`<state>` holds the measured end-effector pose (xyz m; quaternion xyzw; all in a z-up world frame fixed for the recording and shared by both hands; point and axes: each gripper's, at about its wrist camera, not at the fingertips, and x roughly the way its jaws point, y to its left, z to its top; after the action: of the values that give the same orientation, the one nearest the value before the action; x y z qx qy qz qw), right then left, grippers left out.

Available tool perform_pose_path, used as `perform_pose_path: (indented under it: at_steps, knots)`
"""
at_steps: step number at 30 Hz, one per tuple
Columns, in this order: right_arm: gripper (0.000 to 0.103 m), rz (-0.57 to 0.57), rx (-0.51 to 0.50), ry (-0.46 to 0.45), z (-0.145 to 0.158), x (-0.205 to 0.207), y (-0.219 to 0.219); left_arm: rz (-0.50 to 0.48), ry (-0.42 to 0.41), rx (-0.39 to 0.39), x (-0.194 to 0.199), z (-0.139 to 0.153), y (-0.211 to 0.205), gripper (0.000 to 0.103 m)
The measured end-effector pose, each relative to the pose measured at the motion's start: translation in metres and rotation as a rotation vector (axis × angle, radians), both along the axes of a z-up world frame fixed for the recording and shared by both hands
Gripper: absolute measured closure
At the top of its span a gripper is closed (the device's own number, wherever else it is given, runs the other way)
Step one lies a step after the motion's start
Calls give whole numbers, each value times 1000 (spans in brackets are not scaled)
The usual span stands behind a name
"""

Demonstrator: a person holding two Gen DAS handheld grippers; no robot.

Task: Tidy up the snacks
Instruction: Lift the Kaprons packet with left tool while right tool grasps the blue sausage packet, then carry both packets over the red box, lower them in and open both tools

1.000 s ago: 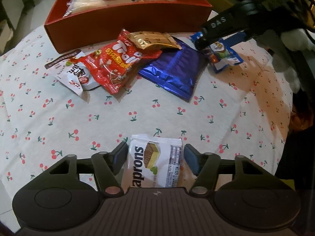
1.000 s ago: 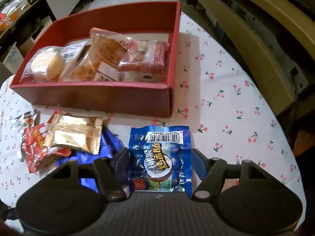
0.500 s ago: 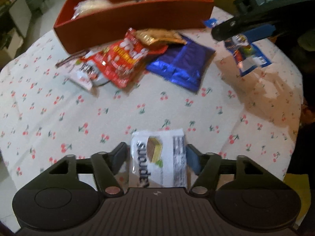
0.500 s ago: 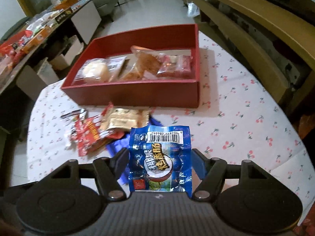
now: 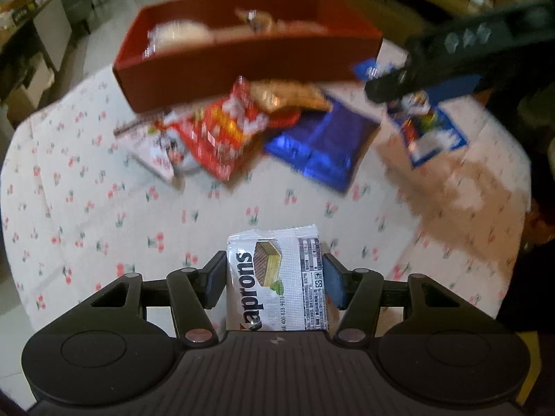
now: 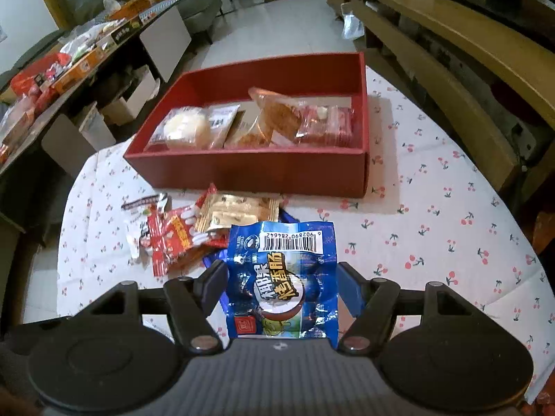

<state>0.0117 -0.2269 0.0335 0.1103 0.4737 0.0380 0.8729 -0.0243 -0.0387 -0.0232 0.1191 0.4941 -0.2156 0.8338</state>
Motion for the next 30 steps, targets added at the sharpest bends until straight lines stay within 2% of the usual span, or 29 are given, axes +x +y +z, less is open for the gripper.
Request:
perform_pose_path:
  at_steps: [4, 16, 30]
  knots:
    - [29, -1, -15, -3, 1, 5, 2, 24, -20, -35, 12, 9, -2, 39]
    - [29, 53, -76, 1, -3, 8, 18, 99, -37, -65, 40, 19, 0, 39]
    - [29, 32, -49, -36, 7, 13, 18, 113, -99, -110, 56, 38, -7, 39]
